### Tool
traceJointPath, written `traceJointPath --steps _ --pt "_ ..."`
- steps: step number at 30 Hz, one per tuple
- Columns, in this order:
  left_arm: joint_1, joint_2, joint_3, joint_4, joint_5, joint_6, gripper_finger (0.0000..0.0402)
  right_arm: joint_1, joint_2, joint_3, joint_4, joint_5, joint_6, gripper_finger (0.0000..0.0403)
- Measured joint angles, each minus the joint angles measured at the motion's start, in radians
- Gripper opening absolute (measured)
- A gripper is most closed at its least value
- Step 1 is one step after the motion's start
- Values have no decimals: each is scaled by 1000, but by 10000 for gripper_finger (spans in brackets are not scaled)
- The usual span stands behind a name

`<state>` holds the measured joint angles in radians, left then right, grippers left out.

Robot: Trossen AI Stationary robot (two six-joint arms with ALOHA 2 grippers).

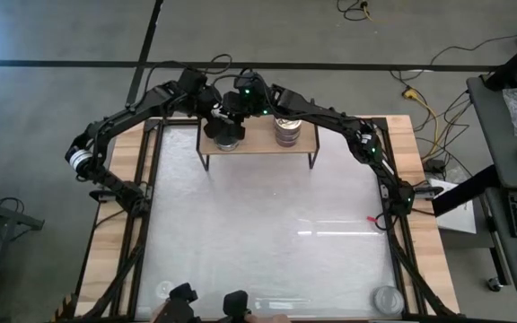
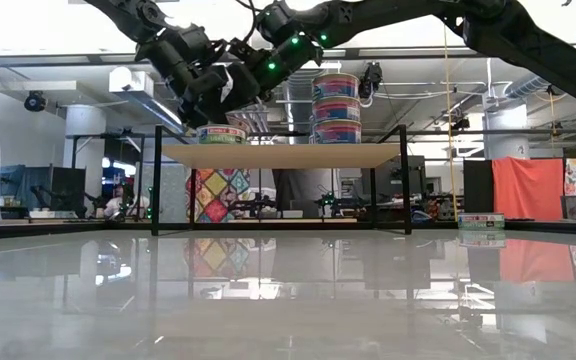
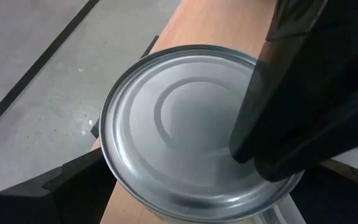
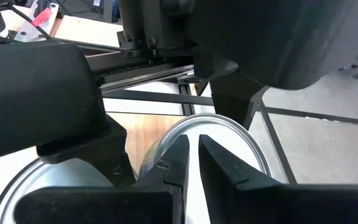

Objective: Stack canned seafood by type on shelf
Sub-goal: Stack the green tuna can on top of the other green tuna can on the shelf

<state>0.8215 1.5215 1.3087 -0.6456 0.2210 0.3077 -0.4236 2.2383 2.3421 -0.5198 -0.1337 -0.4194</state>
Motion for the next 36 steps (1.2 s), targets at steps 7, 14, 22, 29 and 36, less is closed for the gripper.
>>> traceJointPath --steps 7,14,22,29,36 --pt "0 19 0 -1 -3 -6 400 0 0 0 0 0 0 28" --pt "-1 36 4 -1 -27 -6 400 0 0 0 0 0 -2 28" --pt "0 35 37 -43 -32 -24 400 0 0 0 0 0 -10 28" --pt "0 40 54 -86 -32 -38 400 0 0 0 -1 0 -10 29" --pt "0 40 54 -86 -51 -30 400 0 0 -1 -9 0 -10 29"
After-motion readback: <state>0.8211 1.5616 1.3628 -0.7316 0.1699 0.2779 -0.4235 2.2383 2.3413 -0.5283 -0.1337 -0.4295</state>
